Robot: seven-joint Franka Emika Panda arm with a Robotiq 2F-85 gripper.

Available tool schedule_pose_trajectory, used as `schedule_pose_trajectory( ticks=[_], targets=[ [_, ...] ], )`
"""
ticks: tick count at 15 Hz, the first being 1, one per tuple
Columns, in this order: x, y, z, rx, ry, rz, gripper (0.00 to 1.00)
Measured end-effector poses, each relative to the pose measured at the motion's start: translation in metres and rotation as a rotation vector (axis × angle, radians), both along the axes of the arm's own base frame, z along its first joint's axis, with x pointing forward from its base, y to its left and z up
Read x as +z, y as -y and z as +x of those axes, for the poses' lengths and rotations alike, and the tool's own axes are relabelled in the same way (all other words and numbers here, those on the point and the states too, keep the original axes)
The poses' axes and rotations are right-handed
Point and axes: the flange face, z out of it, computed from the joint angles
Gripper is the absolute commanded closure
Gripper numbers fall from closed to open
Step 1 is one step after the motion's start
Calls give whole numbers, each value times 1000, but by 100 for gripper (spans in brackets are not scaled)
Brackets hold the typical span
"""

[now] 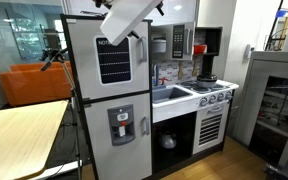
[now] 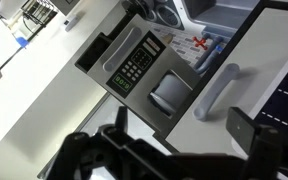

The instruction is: Open the freezer

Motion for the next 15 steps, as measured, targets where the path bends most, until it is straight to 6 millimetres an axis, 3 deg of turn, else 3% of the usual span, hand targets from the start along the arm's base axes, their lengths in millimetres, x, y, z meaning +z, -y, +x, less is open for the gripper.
schedule_pose_trajectory(
  ticks=[15],
  targets=[
    [2, -1, -1, 3, 5, 2, 0]
  ],
)
